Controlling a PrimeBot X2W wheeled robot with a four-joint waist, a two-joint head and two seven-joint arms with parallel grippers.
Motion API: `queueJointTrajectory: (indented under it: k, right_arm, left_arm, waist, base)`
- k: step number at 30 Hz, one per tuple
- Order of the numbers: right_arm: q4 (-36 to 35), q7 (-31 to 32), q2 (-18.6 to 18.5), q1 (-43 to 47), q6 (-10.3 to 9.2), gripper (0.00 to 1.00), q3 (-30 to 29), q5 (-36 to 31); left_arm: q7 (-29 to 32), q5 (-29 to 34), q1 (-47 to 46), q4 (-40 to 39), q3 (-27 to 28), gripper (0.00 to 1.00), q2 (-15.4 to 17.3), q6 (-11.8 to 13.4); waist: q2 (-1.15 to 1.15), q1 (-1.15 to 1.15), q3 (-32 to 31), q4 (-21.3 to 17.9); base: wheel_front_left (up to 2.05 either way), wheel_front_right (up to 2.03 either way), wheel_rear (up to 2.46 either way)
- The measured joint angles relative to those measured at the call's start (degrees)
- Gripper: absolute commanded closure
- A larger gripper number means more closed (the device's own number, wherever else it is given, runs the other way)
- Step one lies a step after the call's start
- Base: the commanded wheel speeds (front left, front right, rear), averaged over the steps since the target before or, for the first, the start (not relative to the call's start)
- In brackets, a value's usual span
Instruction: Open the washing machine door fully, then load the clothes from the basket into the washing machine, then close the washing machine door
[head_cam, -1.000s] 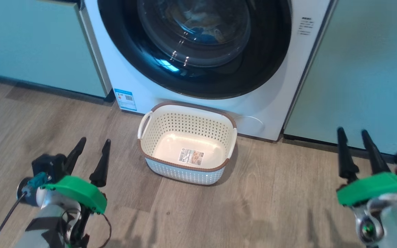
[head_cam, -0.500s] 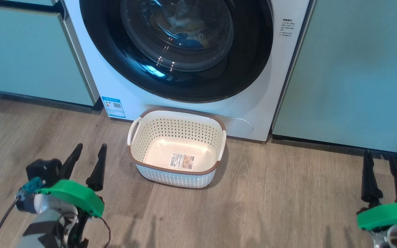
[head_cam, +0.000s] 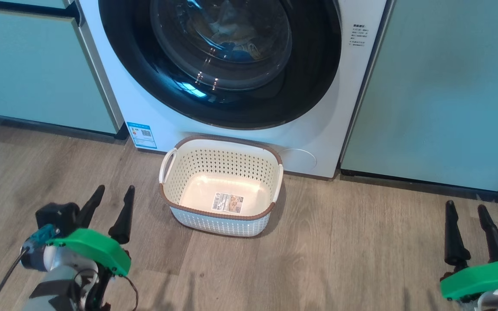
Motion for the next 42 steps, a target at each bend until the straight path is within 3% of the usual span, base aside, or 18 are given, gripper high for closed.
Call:
queueJointTrajectory:
  k: [42]
  right_arm:
    - [4.0,0.0,0.0,1.2,-0.01,0.00,1.5,-0.5]
  left_arm:
    - [0.0,0.6,-0.4,2.4,-2.5,0.00,0.0,0.0]
  waist:
    - [0.00,0.00,-0.3,0.5]
  base:
    - [0.00,0.00,0.00]
